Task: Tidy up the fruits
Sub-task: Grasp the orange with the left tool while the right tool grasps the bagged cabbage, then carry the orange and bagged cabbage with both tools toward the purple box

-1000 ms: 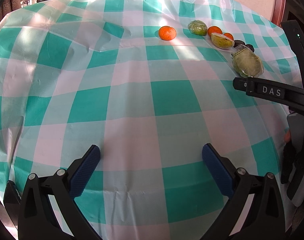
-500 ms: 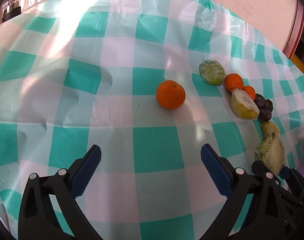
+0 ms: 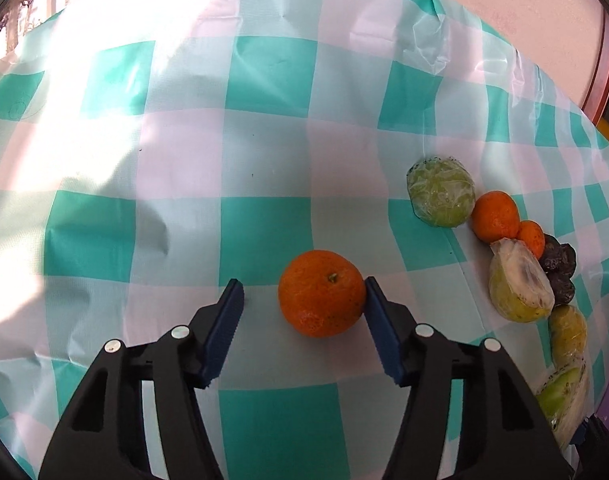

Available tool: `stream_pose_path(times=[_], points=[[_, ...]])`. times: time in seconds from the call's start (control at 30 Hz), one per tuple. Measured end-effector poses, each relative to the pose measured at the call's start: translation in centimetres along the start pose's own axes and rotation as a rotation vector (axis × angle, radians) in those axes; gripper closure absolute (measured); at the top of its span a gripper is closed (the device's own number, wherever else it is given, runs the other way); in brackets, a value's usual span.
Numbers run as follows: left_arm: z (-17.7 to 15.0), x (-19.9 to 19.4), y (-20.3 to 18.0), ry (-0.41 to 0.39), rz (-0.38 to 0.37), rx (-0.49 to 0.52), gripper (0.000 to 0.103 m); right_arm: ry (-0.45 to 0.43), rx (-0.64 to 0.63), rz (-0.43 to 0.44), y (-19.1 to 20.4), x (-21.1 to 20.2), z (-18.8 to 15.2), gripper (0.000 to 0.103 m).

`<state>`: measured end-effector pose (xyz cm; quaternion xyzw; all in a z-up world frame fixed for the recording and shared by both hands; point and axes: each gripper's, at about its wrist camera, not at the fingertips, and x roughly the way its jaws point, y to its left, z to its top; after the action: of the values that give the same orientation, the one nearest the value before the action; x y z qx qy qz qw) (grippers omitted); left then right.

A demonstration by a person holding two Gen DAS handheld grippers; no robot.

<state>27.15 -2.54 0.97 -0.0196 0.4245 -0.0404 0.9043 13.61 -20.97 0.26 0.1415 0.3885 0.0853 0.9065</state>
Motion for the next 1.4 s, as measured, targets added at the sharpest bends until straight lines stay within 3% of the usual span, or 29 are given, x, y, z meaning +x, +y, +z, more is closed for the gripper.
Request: stream_pose_path(times=[0.03,0.43,0.67,0.83,1.1,1.4], points=[[0.0,0.0,-0.5,-0.002,-0.001,0.022,0.062,0.003,0.001,0.005,0.0,0.1,0.0,0.046],[-1.5,-1.4,0.9,-0.073,-0.034,-0.086,0.063,-0.004,0.031,0.031,-0.7,0.0,0.1,0.046],[-6.9,-6.0,0.8,-0.091,-0.099,-0.156,0.063,-0.002,0.001,0.081,-0.3,-0.3,-0.1,0.046],[-12.8,-10.9,1.2,-0.090,-0.136,-0.213,0.063,0.014,-0.033,0.099,0.3,-0.9,-0.8,0.046],[-20.1,-16.9,2.0,-0.106,-0.144,-0.168,0.063,-0.004,-0.113,0.114,2.0,-5.5,-6.1,0.046],[-24.1,-20.5,2.2,-0.131,-0.128,-0.131,0.063,-0.019,-0.155,0.105,2.6,-9.1,-10.1,0.046]])
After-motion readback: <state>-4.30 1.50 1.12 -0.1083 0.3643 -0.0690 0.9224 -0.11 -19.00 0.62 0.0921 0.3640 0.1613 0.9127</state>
